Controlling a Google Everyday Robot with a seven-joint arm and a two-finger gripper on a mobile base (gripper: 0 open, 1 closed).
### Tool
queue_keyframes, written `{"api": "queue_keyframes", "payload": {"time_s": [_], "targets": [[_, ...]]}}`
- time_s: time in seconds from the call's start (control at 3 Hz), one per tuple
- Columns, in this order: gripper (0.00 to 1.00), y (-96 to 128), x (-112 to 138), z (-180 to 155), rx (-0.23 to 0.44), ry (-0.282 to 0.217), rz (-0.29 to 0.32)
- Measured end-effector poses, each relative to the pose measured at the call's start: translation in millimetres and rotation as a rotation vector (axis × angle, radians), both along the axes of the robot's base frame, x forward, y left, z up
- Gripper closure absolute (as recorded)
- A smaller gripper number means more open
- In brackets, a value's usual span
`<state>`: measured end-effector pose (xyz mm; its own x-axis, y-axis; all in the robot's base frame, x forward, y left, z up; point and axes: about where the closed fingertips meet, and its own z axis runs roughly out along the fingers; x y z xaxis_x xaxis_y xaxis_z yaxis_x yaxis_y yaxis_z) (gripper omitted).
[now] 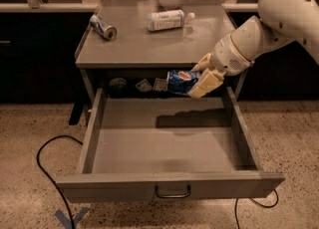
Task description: Place pepsi can into top drawer
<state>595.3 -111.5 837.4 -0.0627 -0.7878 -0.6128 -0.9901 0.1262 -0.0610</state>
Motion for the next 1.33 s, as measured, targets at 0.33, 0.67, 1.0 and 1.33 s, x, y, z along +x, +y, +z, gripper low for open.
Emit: {"api": "queue_keyframes", "payload": {"time_s": [0.33, 0.67, 1.0, 1.33], "targets": [[1.00, -2.5, 3.0, -25.5, 0.004, 0.015, -0.015], [1.00, -1.0, 12.6, -67.7, -0.030, 0.028, -0.020], [1.00, -2.9, 24.9, -98.6, -0.047, 0.017, -0.056], [1.00, -6.9, 35.4, -115.2, -0.065, -0.035, -0.133]]}}
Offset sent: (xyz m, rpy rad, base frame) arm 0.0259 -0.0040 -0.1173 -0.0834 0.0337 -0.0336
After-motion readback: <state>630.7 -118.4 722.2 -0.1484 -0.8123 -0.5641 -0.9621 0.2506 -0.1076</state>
